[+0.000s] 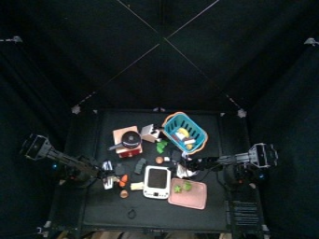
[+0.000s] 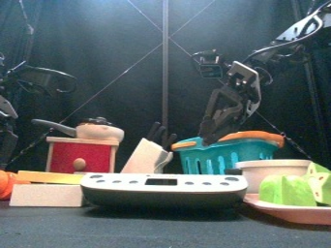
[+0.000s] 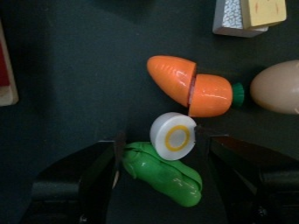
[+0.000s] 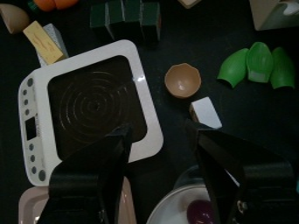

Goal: Grab egg half

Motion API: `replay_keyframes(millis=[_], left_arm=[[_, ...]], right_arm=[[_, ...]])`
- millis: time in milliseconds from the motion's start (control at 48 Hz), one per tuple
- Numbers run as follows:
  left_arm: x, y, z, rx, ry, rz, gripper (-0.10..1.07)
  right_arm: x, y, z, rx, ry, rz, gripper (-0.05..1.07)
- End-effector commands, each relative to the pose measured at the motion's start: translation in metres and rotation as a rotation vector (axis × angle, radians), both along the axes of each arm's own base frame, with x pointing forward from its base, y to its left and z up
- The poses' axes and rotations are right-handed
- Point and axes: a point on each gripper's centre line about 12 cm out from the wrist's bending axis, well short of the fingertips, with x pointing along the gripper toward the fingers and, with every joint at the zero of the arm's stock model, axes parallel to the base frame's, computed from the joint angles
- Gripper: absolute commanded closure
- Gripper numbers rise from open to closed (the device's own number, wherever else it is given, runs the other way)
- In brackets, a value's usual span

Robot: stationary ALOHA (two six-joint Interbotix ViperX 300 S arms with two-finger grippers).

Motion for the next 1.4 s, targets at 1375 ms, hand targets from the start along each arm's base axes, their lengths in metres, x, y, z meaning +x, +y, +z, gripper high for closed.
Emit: replay_keyframes(millis=[1375], left_arm=[[0.007, -0.007, -0.006, 0.023, 0.036, -0.026, 0.0]], right_arm=[[0.006, 0.0, 0.012, -0.001, -0.039, 0.001, 0.16]])
